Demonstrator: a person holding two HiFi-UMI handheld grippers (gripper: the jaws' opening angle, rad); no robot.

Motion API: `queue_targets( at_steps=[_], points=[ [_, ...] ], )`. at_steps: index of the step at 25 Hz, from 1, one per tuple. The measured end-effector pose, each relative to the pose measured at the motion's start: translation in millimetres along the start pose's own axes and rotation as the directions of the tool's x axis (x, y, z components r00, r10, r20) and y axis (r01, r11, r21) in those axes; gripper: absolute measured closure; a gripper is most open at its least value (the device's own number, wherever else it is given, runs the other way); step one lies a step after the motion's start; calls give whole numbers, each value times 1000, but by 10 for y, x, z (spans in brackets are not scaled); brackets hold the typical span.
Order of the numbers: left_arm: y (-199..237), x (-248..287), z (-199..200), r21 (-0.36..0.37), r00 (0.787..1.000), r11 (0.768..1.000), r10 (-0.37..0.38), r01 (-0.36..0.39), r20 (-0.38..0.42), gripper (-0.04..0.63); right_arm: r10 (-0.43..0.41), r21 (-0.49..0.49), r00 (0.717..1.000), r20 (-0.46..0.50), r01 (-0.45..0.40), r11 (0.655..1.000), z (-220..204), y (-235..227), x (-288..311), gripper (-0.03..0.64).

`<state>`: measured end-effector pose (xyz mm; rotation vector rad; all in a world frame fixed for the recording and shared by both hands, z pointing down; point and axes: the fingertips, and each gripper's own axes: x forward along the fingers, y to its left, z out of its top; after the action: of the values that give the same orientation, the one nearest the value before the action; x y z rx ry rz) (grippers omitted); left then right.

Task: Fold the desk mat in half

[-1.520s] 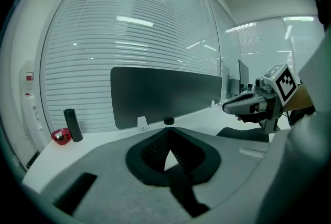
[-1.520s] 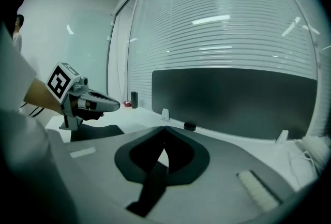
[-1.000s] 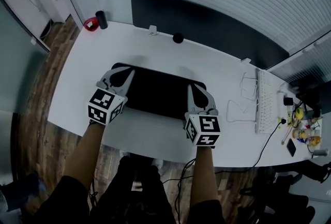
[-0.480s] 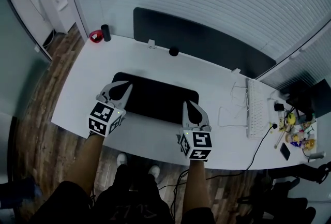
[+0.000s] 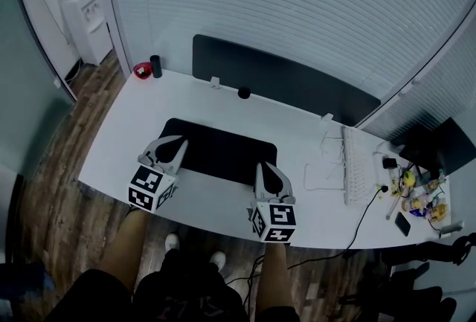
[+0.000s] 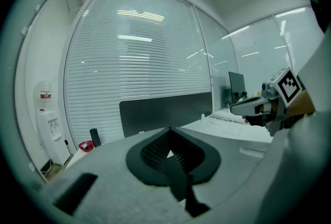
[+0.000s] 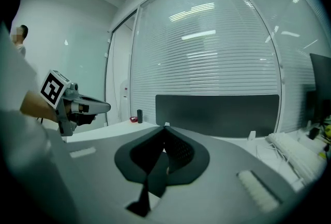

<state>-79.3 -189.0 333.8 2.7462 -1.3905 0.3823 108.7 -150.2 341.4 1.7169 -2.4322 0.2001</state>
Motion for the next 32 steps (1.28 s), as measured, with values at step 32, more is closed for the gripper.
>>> queue_targets(
  at_steps=[32],
  points=[
    [-538, -705, 144, -19, 995, 998, 62, -61, 76, 594, 9, 14, 996, 92, -10, 1000, 187, 241, -685, 607]
  ],
)
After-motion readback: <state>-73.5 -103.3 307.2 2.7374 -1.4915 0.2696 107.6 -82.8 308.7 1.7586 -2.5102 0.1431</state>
